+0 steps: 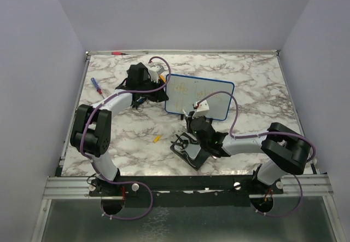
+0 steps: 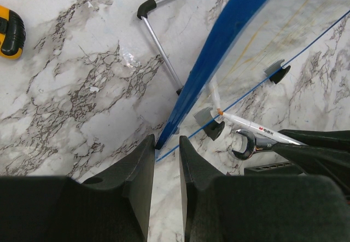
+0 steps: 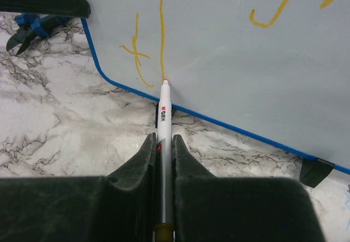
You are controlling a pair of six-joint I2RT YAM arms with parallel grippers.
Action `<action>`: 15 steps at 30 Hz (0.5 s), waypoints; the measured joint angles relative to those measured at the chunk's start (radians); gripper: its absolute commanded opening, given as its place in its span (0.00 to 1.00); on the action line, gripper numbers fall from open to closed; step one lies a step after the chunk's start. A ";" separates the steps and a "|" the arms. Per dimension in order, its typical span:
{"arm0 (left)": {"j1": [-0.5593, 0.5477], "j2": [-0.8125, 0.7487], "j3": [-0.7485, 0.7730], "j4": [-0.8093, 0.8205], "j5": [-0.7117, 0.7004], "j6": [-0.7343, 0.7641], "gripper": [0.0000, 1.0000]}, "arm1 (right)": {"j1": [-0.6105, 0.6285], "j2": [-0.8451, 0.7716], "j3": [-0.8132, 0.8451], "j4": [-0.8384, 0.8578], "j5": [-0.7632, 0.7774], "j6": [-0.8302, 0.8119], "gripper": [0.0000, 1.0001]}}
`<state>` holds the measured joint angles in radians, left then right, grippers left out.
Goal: Write a sentence on the whiteboard
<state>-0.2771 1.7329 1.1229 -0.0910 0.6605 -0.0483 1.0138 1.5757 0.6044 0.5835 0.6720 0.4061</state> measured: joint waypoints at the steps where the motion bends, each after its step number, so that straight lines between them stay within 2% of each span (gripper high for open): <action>1: 0.000 0.000 0.000 0.000 0.000 0.000 0.25 | 0.000 -0.001 0.002 0.002 0.003 -0.007 0.00; 15: 0.000 0.000 0.000 0.006 -0.006 0.000 0.25 | 0.000 -0.024 0.012 0.022 0.048 -0.067 0.00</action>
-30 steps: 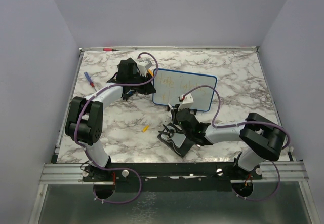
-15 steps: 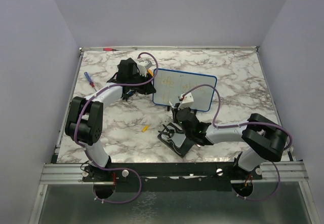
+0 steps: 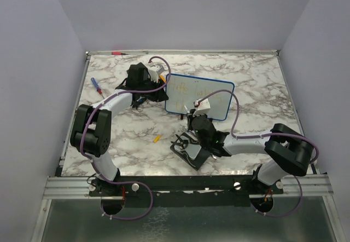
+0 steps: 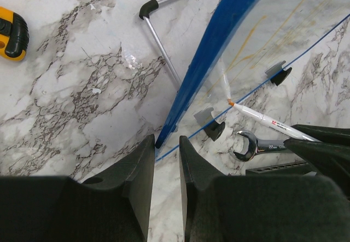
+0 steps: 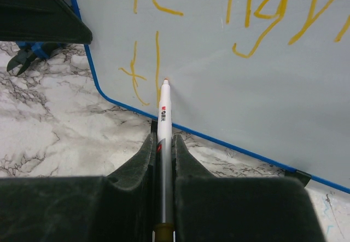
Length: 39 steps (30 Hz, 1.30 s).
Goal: Write a sentence on the whiteboard
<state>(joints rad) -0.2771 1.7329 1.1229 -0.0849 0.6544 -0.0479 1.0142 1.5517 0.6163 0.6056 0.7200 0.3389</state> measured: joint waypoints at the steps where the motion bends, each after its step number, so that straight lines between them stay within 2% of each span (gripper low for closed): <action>1: 0.000 0.000 0.000 0.000 0.000 0.000 0.25 | 0.000 -0.004 0.000 0.000 0.005 -0.001 0.00; 11: 0.000 0.000 0.000 0.000 -0.001 0.000 0.25 | 0.000 -0.022 0.000 -0.010 0.030 0.010 0.00; 39: 0.000 0.000 0.000 0.001 -0.002 0.000 0.25 | 0.002 0.005 -0.019 -0.125 -0.007 0.187 0.00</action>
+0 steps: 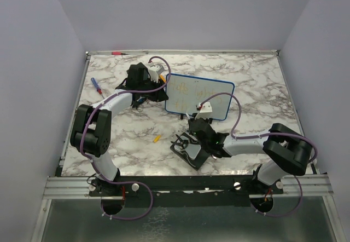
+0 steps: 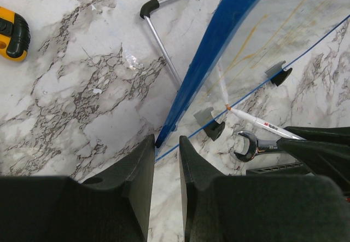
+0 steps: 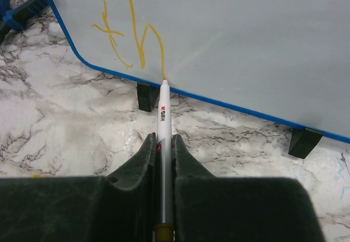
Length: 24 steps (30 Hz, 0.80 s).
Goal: Write a sentence on the whiteboard
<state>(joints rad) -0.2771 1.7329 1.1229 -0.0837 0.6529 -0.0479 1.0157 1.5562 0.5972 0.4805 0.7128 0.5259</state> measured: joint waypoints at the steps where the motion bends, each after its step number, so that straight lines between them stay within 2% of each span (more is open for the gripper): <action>1: 0.000 0.000 0.000 0.000 0.000 0.000 0.25 | 0.000 0.002 0.000 -0.004 -0.002 0.001 0.00; 9: 0.000 0.000 0.000 0.000 0.000 0.000 0.25 | 0.000 -0.006 -0.005 -0.005 -0.005 -0.003 0.00; 18: 0.000 0.000 0.000 0.000 0.000 0.000 0.25 | 0.000 -0.126 -0.032 -0.003 -0.001 -0.050 0.00; 24: 0.000 0.000 0.000 0.000 0.000 0.000 0.25 | 0.000 -0.138 -0.032 0.016 0.001 -0.082 0.00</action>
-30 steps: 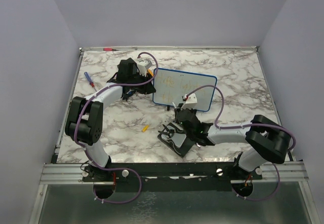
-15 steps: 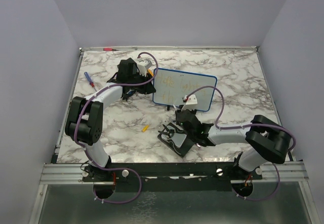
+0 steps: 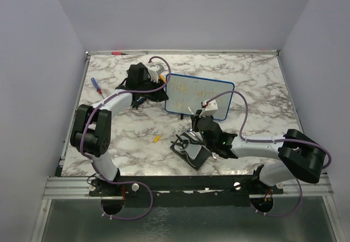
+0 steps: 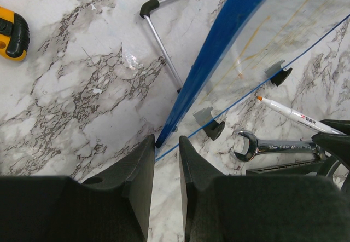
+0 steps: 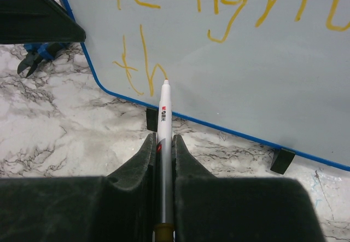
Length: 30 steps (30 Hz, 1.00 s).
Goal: Write a sentence on the whiteboard
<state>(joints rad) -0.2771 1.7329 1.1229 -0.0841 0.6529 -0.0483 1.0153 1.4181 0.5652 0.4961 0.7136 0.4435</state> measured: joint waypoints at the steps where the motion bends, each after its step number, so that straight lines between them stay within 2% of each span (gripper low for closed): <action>1: 0.000 0.000 0.000 0.000 0.000 0.000 0.25 | 0.000 0.000 0.000 0.005 0.000 -0.004 0.00; 20: 0.000 0.000 0.000 0.000 0.000 0.000 0.25 | -0.023 0.031 -0.001 0.017 0.018 0.002 0.00; 30: 0.000 0.000 0.000 0.000 0.000 0.000 0.25 | -0.023 0.030 -0.013 -0.031 0.028 0.041 0.00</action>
<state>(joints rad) -0.2771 1.7325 1.1229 -0.0841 0.6529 -0.0479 0.9928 1.4483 0.5518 0.4656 0.7414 0.4843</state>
